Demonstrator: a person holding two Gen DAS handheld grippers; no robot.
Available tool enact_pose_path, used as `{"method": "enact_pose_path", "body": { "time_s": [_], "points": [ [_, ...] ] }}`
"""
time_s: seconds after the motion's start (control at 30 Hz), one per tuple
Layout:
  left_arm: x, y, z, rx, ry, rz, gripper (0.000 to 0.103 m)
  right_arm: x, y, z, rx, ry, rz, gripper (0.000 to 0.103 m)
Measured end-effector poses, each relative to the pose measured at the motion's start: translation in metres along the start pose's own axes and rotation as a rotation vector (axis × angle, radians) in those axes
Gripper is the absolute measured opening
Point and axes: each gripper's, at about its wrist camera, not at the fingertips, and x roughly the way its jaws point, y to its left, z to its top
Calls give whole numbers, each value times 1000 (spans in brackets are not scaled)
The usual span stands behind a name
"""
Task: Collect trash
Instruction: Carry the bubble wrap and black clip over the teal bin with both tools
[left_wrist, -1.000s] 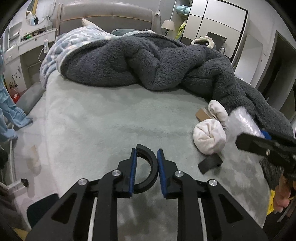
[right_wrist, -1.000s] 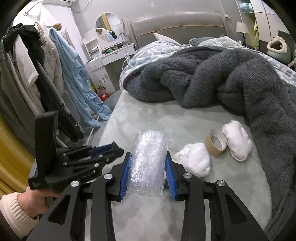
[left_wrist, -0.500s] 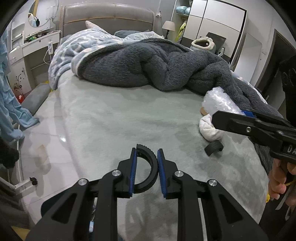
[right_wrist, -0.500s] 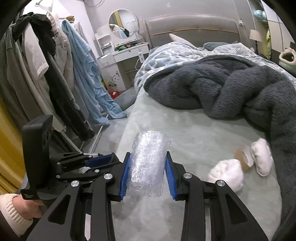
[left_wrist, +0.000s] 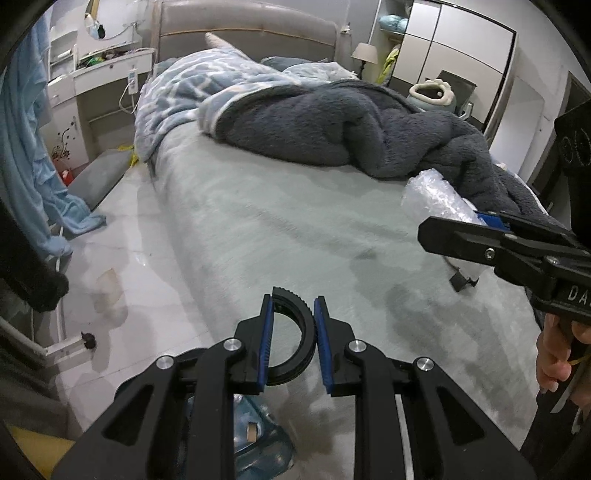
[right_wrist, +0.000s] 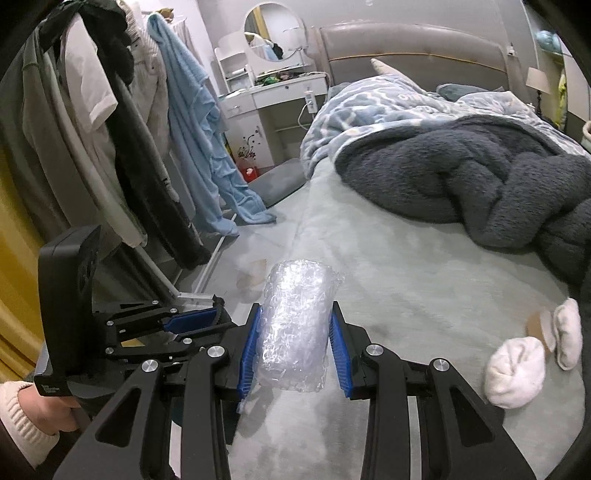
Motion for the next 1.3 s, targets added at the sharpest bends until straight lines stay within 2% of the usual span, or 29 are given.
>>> {"method": "enact_pose_path", "body": {
  "time_s": [0.5,0.73,0.97,1.2,1.3],
  "points": [
    [0,58,-32,-80,108,34,24,47,62,-3,-90,90,50,36],
    [5,82,-52,-108,181,37,24,68,79,-7,-116,134,66,36],
    [11,104,-74,-144,277,44,24,91,104,-12,-154,176,80,36],
    [17,124,-100,-132,384,98,24,114,120,-21,-184,222,89,36],
    [17,128,-106,-133,395,101,33,122,123,-25,-190,238,89,36]
  ]
}}
